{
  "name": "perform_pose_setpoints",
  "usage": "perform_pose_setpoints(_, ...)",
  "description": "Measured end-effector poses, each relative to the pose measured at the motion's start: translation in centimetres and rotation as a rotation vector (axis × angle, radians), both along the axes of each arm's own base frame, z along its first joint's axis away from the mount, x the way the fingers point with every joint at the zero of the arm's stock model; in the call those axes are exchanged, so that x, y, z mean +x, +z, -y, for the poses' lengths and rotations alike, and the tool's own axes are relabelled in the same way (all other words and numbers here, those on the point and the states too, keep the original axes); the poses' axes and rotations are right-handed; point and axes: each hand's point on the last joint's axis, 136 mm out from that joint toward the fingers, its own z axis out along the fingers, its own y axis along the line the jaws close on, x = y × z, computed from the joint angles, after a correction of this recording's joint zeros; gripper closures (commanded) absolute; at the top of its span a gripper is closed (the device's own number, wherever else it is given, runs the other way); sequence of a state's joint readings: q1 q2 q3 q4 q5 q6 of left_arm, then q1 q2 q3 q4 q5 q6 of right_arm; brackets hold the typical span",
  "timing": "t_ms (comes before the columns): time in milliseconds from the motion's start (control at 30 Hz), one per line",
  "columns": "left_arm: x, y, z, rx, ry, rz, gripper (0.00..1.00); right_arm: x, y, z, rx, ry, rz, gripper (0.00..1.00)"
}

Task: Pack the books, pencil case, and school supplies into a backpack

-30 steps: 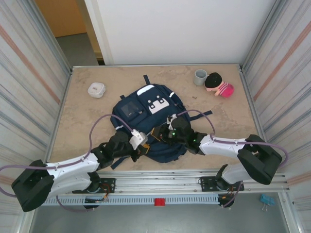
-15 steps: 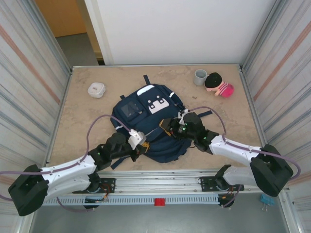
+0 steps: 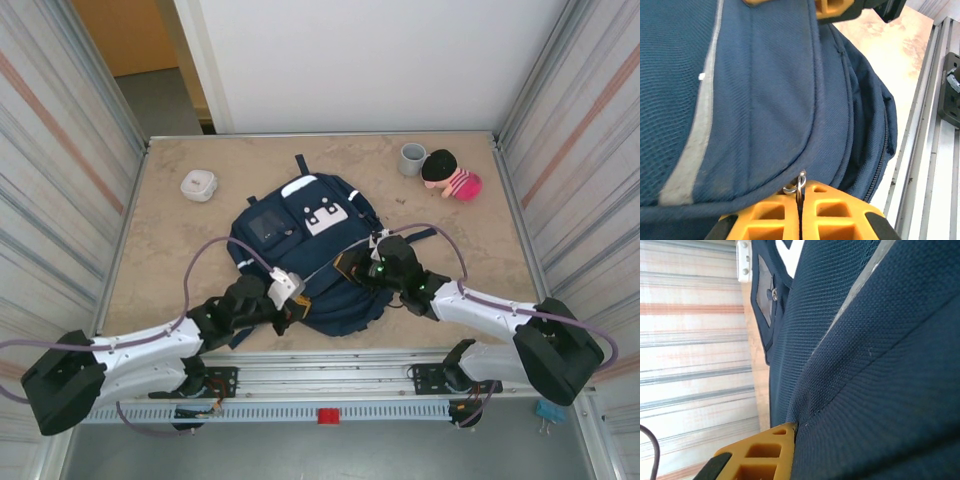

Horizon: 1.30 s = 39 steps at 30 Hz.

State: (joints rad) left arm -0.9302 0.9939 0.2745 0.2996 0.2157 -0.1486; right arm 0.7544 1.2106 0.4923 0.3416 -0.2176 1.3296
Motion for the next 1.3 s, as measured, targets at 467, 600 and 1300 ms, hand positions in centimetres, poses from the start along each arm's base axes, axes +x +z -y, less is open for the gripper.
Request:
perform_pose_setpoints(467,-0.4,-1.4,2.2,0.073,0.053,-0.094,0.68,-0.1,0.8,-0.3,0.006,-0.022,0.047,0.95)
perform_pose_setpoints(600,-1.1,0.1,2.6,0.078,-0.007,-0.055,0.44,0.2,0.5,0.9,-0.035,-0.006,0.055,0.95)
perform_pose_setpoints(1300,1.3,4.0,0.5,0.416,-0.358,0.508,0.31,-0.5,1.6,6.0,-0.175,0.281,0.116,0.95)
